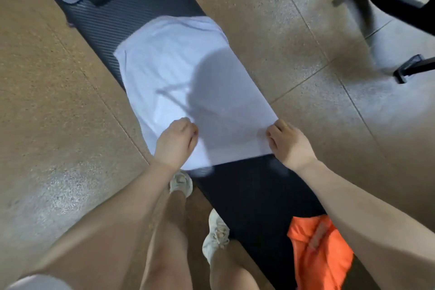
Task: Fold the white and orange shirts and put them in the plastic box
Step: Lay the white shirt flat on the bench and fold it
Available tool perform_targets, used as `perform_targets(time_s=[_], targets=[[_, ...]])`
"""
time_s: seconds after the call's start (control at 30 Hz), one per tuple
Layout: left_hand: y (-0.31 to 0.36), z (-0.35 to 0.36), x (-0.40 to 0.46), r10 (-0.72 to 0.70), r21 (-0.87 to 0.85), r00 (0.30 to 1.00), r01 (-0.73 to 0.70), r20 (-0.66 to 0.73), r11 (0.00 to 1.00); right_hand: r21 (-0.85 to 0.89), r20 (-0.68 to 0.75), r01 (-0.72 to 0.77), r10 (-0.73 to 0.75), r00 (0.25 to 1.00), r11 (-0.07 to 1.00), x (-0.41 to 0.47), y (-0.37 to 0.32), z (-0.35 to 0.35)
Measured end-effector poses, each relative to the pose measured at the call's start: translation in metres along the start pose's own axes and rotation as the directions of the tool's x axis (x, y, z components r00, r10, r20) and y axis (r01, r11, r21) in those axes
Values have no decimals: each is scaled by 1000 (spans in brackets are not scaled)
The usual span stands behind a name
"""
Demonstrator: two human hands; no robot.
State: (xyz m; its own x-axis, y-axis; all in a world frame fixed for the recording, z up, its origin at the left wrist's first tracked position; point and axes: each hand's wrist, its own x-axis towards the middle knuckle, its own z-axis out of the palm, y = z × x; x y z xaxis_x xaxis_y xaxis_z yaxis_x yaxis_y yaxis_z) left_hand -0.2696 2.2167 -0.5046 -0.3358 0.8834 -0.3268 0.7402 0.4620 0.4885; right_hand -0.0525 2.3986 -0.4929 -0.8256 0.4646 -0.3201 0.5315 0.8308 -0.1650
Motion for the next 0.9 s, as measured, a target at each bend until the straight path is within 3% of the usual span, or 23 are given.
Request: perform_targets(time_s=[0.1, 0.27, 0.4, 0.53, 0.7, 0.77, 0.9], targets=[[5, 30, -44, 107, 163, 992, -116, 68, 980, -66, 39, -33, 36, 999, 997, -37, 2, 10], [10, 48, -69, 75, 287, 995, -92, 69, 953, -142, 3, 54, -54, 999, 988, -56, 11, 24], [20, 49, -66, 37, 345, 995, -68, 93, 936, -211, -23, -10, 5, 1000, 977, -61, 18, 33], [25, 48, -56, 13, 441, 997, -45, 77, 897, -265, -121, -4, -29, 992, 964, -51, 20, 38], [32, 43, -57, -29, 387, 998, 47, -52, 921, -239, -251, -54, -8, 968, 970, -47, 17, 38], [36, 35, -61, -82, 341, 988, 122, -131, 932, -132, -256, -93, 57, 965, 987, -50, 13, 30], [45, 3, -64, -219, 85, 950, 243, -224, 966, 159, -153, -183, 207, 966, 970, -66, 10, 8]])
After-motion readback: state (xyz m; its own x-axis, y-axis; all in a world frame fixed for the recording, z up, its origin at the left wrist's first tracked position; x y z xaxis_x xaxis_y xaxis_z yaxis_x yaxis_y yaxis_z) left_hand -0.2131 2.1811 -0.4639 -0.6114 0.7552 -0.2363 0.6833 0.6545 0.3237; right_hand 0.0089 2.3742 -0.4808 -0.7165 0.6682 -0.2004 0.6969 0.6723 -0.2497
